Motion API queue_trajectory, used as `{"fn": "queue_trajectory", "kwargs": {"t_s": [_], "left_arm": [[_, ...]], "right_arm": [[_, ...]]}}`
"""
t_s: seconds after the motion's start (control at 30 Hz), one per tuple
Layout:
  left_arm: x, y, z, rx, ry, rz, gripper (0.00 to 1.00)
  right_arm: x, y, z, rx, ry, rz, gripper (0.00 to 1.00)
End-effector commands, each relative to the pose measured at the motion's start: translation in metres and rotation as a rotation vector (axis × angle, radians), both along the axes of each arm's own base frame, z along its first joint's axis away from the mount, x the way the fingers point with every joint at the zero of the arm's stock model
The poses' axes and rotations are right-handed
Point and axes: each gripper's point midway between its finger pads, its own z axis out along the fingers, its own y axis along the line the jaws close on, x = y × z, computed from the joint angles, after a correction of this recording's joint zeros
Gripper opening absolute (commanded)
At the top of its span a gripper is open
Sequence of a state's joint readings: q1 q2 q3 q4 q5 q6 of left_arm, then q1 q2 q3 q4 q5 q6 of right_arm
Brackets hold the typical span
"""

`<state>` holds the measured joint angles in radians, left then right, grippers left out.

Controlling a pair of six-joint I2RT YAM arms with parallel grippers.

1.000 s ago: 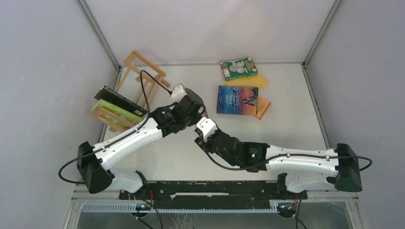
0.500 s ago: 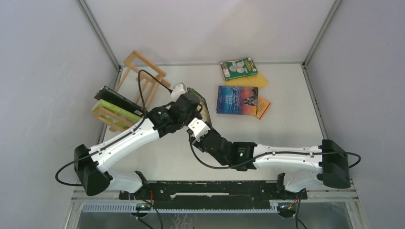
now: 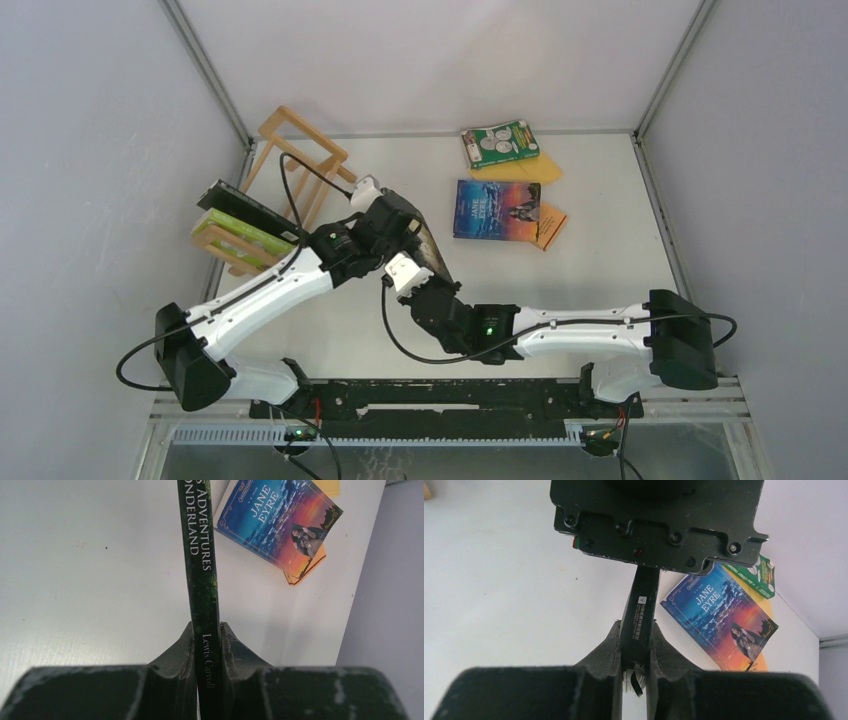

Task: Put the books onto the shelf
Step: Pick up the book from the center of the board.

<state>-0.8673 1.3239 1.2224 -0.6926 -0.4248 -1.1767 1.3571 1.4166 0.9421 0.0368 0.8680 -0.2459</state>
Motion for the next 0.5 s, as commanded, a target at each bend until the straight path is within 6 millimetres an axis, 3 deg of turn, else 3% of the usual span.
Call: {"fn": "queue_trajectory", "kwargs": {"t_s": [0.0,0.2,0.37,0.47], "left_arm": [[-0.009,-0.010,0.040,-0.102,-0.097,-0.077,0.20],[-0.004,0.019,0.044,-0.155,-0.112,-0.009,0.58],[0.003,0.040,0.048,-0.212,-0.121,0.016,0.71],[0.008,0.045,0.051,-0.225,-0.113,-0.006,0.74]], "right_arm": [[-0.003,0.010,0.032,0.143,-0.006,0.055,0.00],[-0.012,0.003,0.047,0.178,-0.020,0.115,0.00],[-0.020,0.002,0.056,0.186,-0.024,0.165,0.00],[-0.025,0.003,0.062,0.189,-0.042,0.190,0.00]]}}
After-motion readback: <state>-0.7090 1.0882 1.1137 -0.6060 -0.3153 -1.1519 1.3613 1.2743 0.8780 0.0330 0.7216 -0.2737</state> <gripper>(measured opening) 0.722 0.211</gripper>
